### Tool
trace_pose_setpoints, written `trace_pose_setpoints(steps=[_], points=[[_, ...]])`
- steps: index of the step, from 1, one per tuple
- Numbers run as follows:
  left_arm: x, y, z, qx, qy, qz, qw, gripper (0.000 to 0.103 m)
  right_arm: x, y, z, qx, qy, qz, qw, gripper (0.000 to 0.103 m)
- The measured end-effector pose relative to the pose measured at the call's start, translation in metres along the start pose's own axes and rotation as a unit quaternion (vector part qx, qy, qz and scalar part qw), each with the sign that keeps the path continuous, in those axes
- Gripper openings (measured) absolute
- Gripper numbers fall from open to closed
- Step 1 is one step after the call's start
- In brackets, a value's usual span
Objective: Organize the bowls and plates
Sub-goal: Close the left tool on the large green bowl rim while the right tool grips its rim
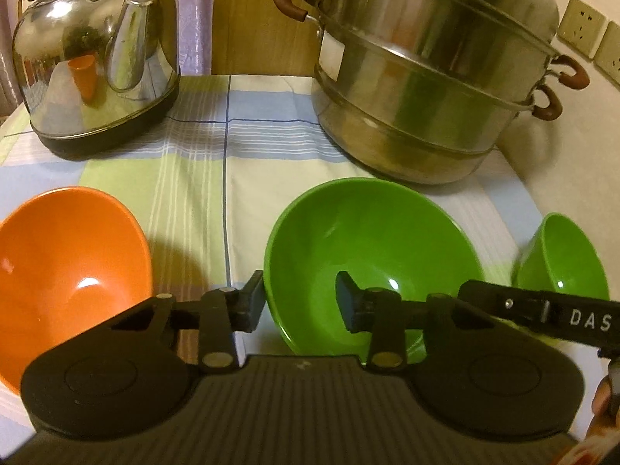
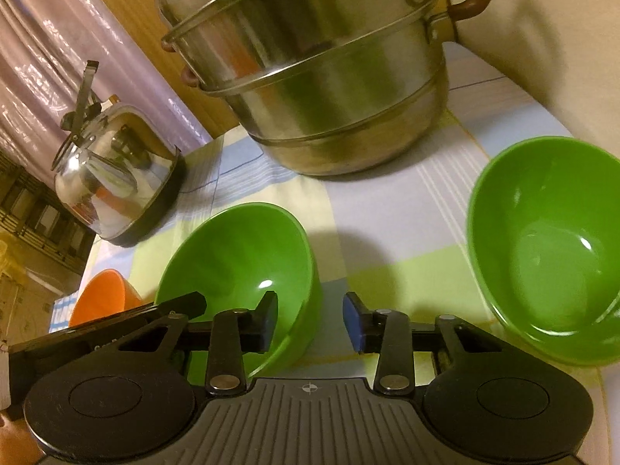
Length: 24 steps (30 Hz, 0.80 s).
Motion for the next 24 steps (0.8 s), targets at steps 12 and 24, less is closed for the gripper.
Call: trace_pose_setpoints(steps=[12, 24], points=[[-0.001, 0.01, 0.003, -0.015, 0.03, 0.031, 0.999, 0.01, -0.001, 0.019, 0.003, -0.015, -0.009, -0.02, 1.0, 0.013], [0.001, 0.003, -0.001, -0.035, 0.025, 0.01, 0.999, 0.006, 0.001, 0.005, 0.003, -0.021, -0.006, -0.034, 0.999, 0.012]])
Point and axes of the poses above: each gripper's, at about its wrist camera, not at the fingertips, and y roughly the way its jaws point, x to its right, z to its top, the point moved 7 cm from there along y, roughly the way its jaws point, and after that the axes turned 7 degrees about z, right-handed, at the moved point
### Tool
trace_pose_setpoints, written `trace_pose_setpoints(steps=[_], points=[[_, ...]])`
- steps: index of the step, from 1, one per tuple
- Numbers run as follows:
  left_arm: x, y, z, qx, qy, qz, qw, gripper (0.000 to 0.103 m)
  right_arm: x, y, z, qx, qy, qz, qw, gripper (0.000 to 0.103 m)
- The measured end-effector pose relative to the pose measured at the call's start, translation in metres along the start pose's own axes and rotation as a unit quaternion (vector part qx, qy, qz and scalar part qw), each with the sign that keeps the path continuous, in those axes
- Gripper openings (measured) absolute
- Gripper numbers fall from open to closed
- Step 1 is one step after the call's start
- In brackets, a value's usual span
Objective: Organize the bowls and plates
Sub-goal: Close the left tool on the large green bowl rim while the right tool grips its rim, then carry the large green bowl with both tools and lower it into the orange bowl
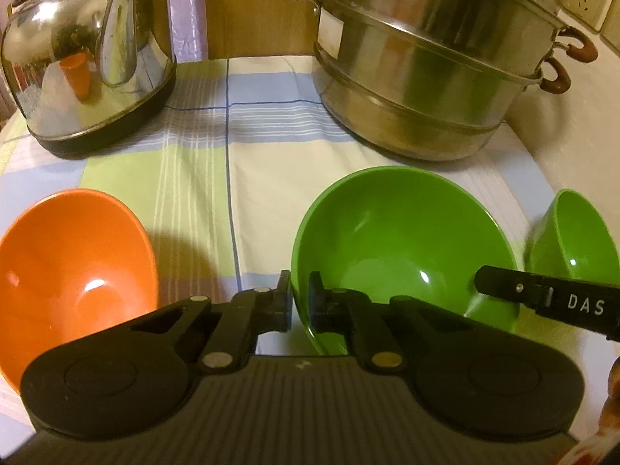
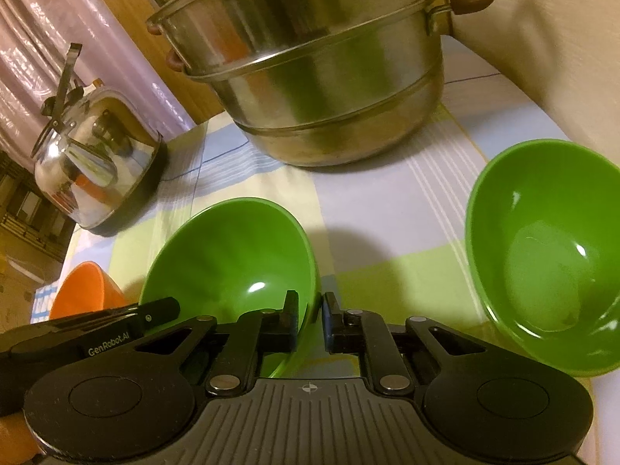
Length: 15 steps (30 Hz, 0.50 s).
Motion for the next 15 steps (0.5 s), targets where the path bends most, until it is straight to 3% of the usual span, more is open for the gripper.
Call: trace_pose_setpoints(steps=[8, 15], points=[[-0.005, -0.033, 0.015, 0.016, -0.003, -0.007, 0.9998, 0.006, -0.018, -0.024, 0.009, 0.011, -0.009, 0.003, 1.0, 0.011], [-0.039, -0.077, 0.032, 0.036, -0.013, 0.008, 0.9992, 0.006, -0.067, -0.042, 0.019, 0.021, -0.033, 0.024, 0.999, 0.011]])
Point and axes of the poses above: each gripper's, at about its wrist camera, not at the fingertips, and y roughly the way its jaws point, x to its right, z to its top, the point moved 7 cm from there along y, roughly the way its jaws point, and after that the axes turned 7 degrees about z, right-handed, at the moved point
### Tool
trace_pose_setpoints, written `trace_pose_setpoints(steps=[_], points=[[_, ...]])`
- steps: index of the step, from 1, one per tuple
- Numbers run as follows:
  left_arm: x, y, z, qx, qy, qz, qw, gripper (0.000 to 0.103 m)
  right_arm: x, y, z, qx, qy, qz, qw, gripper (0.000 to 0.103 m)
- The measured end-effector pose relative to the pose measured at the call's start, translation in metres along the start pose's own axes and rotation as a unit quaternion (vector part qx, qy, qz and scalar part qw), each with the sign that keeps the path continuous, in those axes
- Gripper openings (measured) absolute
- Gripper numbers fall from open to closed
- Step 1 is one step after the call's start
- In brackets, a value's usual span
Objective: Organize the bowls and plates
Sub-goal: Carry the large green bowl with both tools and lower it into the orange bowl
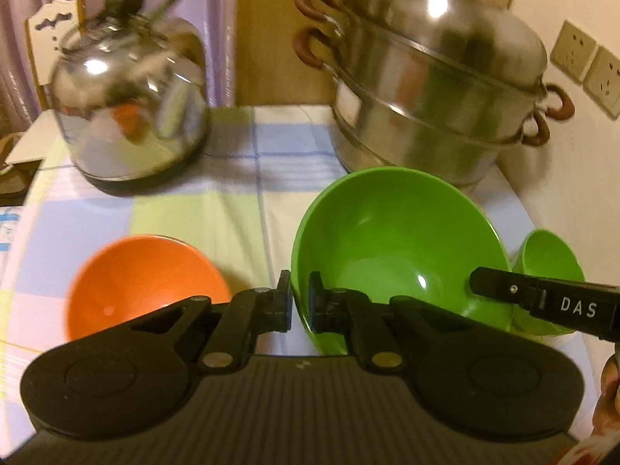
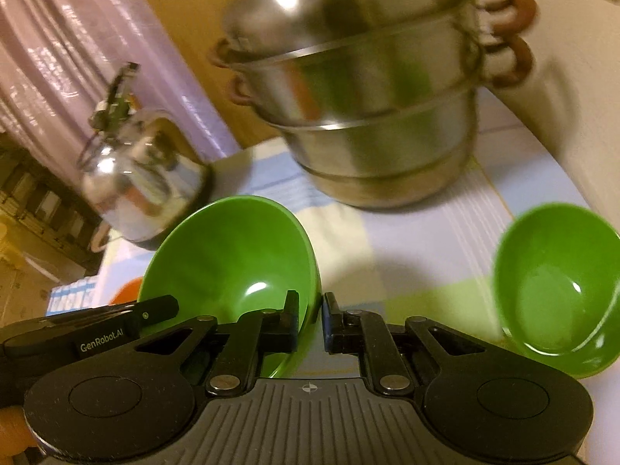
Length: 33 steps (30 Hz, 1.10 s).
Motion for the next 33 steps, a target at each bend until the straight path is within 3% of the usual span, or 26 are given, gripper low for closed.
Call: trace_pose_setpoints(steps=[9, 17, 25, 33], points=[[-0.078, -0.036, 0.014, 0.013, -0.024, 0.037, 0.9989, 0.006, -0.077, 0.02, -0.003, -0.017, -0.011, 0.046, 0.999, 0.012], [-0.136, -0.034, 0.005, 0.01, -0.049, 0.058, 0.997, 0.006, -0.126, 0.056, -0.018, -0.041, -0.034, 0.06, 0.997, 0.012], [-0.167, -0.007, -0.02, -0.015, -0.073, 0.063, 0.9952, 0.006, -0.139, 0.09, -0.031, -0.063, -0.045, 0.056, 0.995, 0.012], [-0.173, 0.013, -0.032, -0.027, -0.078, 0.059, 0.9948, 0.006, -0.133, 0.109, -0.042, -0.077, -0.048, 0.046, 0.995, 0.012]])
Point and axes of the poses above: each gripper's, at about its wrist camera, not at the fingertips, and y roughly the way its jaws point, x to its right, z to its top, the point moved 7 cm from there along y, roughly the way its jaws point, and after that the axes turned 7 degrees about z, right-handed, at the moved point
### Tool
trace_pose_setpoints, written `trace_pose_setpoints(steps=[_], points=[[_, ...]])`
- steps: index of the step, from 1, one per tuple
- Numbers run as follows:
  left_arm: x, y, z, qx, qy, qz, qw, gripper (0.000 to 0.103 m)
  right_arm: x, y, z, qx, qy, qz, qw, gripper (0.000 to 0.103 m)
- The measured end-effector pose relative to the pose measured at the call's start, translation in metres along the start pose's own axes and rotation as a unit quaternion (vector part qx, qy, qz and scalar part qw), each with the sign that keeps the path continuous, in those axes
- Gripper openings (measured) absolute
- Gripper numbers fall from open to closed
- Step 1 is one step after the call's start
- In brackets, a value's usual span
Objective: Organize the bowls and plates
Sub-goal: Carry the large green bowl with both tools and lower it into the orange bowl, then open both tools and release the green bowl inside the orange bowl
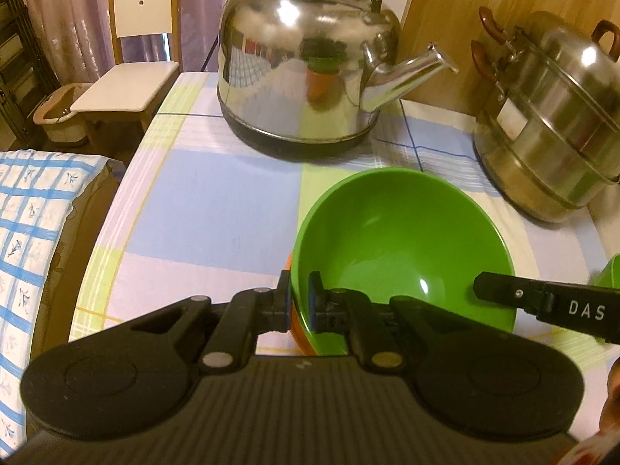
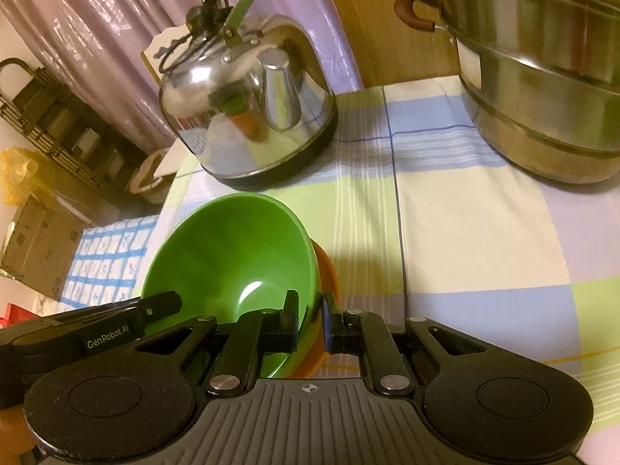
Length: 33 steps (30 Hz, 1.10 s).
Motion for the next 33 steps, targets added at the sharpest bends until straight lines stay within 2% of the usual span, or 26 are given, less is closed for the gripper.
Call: trace_pose_setpoints(steps=[9, 24, 33], points=[[0.0, 0.009, -0.001, 0.0, 0.002, 0.003, 1.0, 0.006, 0.004, 0.015, -0.003, -0.013, -0.001, -0.006, 1.0, 0.012], [0.002, 0.01, -0.002, 0.008, 0.016, 0.008, 0.9998, 0.006, 0.005, 0.018, -0.006, -0.016, -0.008, -0.015, 1.0, 0.012], [0.0, 0.01, -0.004, 0.009, 0.015, 0.01, 0.9998, 0.007, 0.004, 0.017, -0.008, -0.015, -0.017, -0.014, 1.0, 0.016]])
Point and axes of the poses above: each gripper's, at about its wrist camera, not at the fingertips, and y roughly the way its jaws point, x to its right, z to its top, the point moved 7 cm from there along y, roughly the way its jaws point, and after that the axes turned 7 degrees about z, right-handed, at the moved point
